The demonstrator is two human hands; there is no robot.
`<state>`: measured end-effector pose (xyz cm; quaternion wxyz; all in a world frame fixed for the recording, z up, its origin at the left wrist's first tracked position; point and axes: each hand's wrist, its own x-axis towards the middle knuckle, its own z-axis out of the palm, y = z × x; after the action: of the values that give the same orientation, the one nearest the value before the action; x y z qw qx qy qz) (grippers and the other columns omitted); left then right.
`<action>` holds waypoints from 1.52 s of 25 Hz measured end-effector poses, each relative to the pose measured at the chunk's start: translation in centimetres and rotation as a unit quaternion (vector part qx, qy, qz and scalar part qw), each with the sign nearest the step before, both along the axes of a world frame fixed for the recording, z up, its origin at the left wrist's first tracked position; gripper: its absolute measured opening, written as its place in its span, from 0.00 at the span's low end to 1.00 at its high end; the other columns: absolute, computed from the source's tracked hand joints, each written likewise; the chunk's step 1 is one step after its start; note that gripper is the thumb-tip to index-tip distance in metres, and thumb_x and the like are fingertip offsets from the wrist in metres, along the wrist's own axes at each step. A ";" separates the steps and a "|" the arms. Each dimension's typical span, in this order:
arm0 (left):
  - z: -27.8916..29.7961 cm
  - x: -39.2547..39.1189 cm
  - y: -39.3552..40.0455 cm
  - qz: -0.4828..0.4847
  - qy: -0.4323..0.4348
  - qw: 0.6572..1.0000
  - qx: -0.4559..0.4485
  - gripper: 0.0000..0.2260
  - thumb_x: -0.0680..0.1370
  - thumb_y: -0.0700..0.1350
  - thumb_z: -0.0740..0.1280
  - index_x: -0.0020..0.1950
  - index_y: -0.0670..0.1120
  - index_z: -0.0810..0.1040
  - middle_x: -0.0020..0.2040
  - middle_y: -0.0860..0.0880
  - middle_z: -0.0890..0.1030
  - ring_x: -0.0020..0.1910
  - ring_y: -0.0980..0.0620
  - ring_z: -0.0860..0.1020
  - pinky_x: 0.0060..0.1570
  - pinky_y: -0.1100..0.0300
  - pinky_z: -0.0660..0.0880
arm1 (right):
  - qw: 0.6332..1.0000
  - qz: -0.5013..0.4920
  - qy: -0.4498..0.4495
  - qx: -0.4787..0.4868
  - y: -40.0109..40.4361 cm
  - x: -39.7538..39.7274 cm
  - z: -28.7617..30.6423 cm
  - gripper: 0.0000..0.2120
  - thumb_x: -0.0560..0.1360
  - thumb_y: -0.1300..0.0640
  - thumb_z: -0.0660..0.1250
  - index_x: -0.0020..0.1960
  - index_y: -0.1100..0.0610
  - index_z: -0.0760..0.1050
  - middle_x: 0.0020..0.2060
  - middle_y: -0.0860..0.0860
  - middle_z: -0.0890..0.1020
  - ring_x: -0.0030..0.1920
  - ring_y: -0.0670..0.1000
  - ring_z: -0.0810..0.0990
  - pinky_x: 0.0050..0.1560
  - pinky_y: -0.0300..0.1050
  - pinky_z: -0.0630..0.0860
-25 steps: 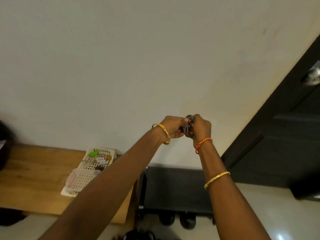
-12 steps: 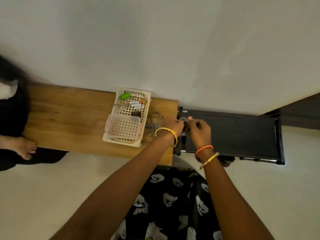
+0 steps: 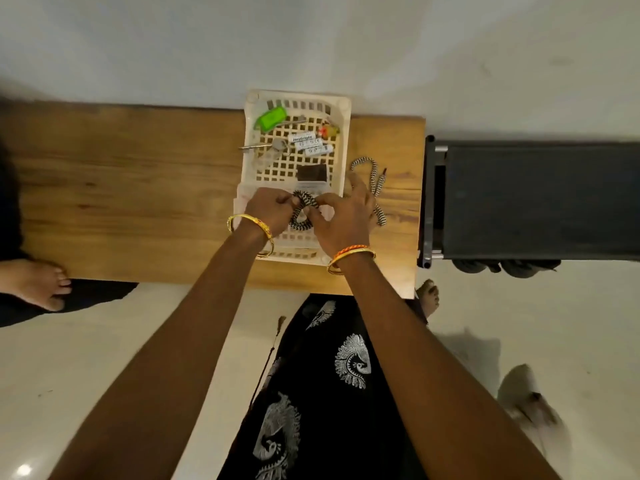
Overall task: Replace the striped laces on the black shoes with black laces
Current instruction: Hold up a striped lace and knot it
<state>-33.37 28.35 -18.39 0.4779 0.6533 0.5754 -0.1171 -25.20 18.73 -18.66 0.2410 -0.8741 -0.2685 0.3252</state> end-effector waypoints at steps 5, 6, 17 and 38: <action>-2.4 0.1 1.1 -0.030 -0.014 0.999 -0.003 0.10 0.80 0.42 0.64 0.50 0.37 0.82 0.46 0.37 0.83 0.46 0.40 0.80 0.49 0.50 0.77 | 0.991 0.041 -0.122 -0.045 0.9 -1.4 -1.9 0.10 0.77 0.52 0.63 0.53 0.53 0.81 0.77 0.51 0.50 0.76 0.56 0.46 0.69 0.58 0.51; -2.6 0.4 1.0 -0.045 -0.007 0.999 0.006 0.10 0.80 0.43 0.64 0.51 0.39 0.83 0.46 0.38 0.83 0.45 0.41 0.81 0.48 0.52 0.78 | 0.988 0.043 -0.137 -0.062 1.0 -1.5 -2.3 0.11 0.79 0.52 0.61 0.54 0.52 0.80 0.77 0.51 0.49 0.76 0.55 0.45 0.70 0.57 0.49; -3.6 0.6 -1.1 0.048 0.058 0.992 0.104 0.05 0.74 0.44 0.71 0.48 0.44 0.82 0.46 0.46 0.84 0.47 0.47 0.81 0.41 0.61 0.70 | 0.988 -0.033 -0.130 0.072 0.9 -2.3 -3.4 0.06 0.72 0.64 0.66 0.48 0.62 0.77 0.67 0.61 0.69 0.68 0.60 0.65 0.61 0.55 0.63; -4.4 9.2 -11.1 -0.123 -0.030 0.988 0.093 0.22 0.75 0.37 0.63 0.68 0.40 0.66 0.66 0.40 0.67 0.62 0.40 0.70 0.60 0.49 0.70 | 0.985 0.140 -0.104 -0.012 -4.9 13.6 -9.4 0.09 0.76 0.65 0.60 0.55 0.65 0.74 0.53 0.62 0.74 0.53 0.61 0.74 0.48 0.52 0.76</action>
<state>-24.17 17.24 -22.83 0.4142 0.7636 0.4847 -0.1018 -11.58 13.78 -28.05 0.1535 -0.8599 -0.4078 0.2659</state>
